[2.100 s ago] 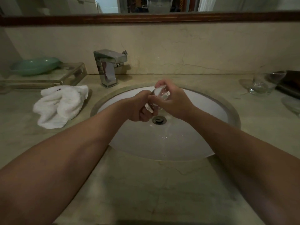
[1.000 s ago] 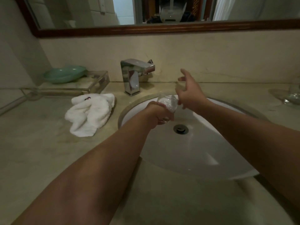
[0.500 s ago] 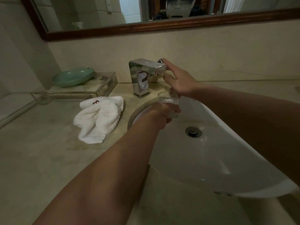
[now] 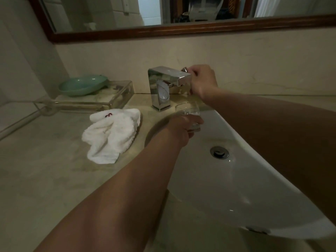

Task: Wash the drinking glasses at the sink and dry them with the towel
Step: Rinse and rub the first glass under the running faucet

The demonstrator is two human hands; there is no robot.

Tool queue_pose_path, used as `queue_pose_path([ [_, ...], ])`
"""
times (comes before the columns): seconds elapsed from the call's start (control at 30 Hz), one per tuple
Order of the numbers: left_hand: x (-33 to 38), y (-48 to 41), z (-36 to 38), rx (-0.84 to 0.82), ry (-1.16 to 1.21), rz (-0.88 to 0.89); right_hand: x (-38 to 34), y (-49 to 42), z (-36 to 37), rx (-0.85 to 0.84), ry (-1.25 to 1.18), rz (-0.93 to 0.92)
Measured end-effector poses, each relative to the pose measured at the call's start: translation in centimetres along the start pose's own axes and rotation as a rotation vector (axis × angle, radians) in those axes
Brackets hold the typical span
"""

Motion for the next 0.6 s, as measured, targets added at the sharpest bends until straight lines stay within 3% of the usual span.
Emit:
queue_pose_path([
  [0.13,0.0,-0.4,-0.3,0.000,0.010,0.014,-0.3,0.9,1.0,-0.117,-0.194,-0.010],
  [0.27,0.1,-0.4,-0.1,-0.004,-0.034,0.017,0.1,0.3,1.7,-0.121,-0.175,-0.066],
  [0.6,0.2,0.0,-0.5,-0.095,-0.169,-0.015,1.6,0.5,2.1,-0.080,-0.232,0.190],
])
Point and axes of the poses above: each hand's wrist, its own y-axis away from the middle knuckle, its own z-axis out of the palm, x = y × z, the point moved 8 cm from there along -y, towards the middle knuckle, and after that the axes turned 10 degrees about y, right-handed, at the moved point
